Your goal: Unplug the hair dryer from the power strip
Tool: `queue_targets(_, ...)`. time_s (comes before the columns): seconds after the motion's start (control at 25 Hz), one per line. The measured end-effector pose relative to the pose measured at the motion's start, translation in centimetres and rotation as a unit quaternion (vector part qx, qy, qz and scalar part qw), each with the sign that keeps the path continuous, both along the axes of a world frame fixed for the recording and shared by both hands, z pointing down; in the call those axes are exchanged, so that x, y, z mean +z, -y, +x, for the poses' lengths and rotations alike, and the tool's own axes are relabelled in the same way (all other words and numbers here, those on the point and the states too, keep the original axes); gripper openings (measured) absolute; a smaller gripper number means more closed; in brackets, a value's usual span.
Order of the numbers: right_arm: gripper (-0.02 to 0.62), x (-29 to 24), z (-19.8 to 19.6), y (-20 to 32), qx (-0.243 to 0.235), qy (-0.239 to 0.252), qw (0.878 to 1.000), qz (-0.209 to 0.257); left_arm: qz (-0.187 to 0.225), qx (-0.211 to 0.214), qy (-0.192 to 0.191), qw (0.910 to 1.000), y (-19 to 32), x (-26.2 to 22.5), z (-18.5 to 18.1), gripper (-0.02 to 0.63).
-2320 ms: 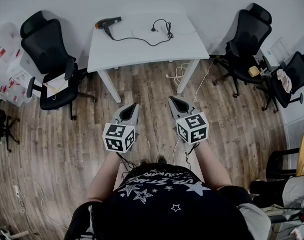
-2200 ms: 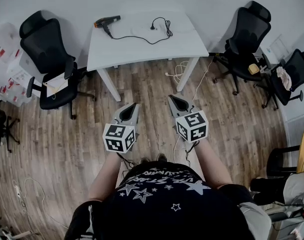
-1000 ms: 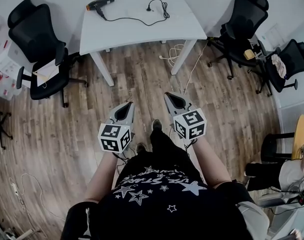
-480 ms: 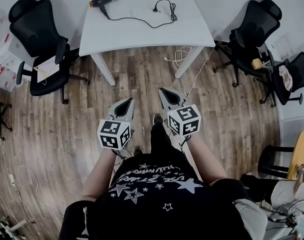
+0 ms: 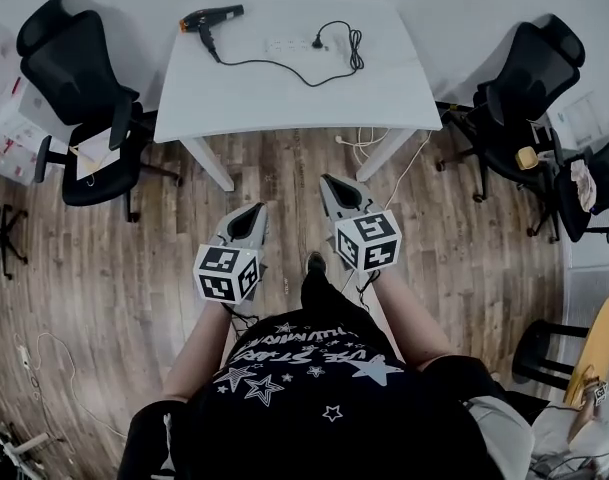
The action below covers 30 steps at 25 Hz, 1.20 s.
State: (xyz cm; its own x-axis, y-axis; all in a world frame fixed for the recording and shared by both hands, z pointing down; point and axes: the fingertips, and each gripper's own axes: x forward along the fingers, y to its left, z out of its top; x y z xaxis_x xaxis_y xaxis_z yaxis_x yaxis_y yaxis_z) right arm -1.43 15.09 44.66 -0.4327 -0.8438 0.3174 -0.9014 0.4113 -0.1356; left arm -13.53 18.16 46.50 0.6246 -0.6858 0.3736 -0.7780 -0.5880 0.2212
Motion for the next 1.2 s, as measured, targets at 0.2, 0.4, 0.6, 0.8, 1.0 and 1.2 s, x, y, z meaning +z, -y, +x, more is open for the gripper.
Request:
queue_targets(0.2,0.009,-0.2,1.1,3.7,-0.019,0.002,1.000,-0.002,0.001,-0.015,0.003,0.9999,3.5,-0.6,1.4,0.008)
queue_targets(0.4,0.009,-0.8,3.1,6.7,-0.017,0.010,1.000,0.006,-0.001,-0.026,0.007,0.9996,6.2,-0.9,2.8,0.008)
queue_targets(0.6,0.009,-1.0,5.6,9.4,-0.019,0.019,1.000,0.008,0.000,-0.037,0.013,0.9993,8.6,-1.1,4.6,0.008)
queue_targets(0.8,0.009,-1.2,8.0,11.6,-0.030,0.015,0.999,0.011,0.005,-0.047,0.015,0.9988,10.6,-1.2,6.7,0.008)
queue_targets(1.0,0.009,-1.2,9.9,13.3,-0.043,0.011,0.999,0.013,0.007,-0.065,0.012,0.9978,12.1,-1.3,8.2,0.008)
queue_targets(1.2,0.009,-1.0,11.2,13.8,-0.042,0.013,0.999,0.012,0.004,-0.072,0.013,0.9973,12.7,-1.3,8.8,0.008)
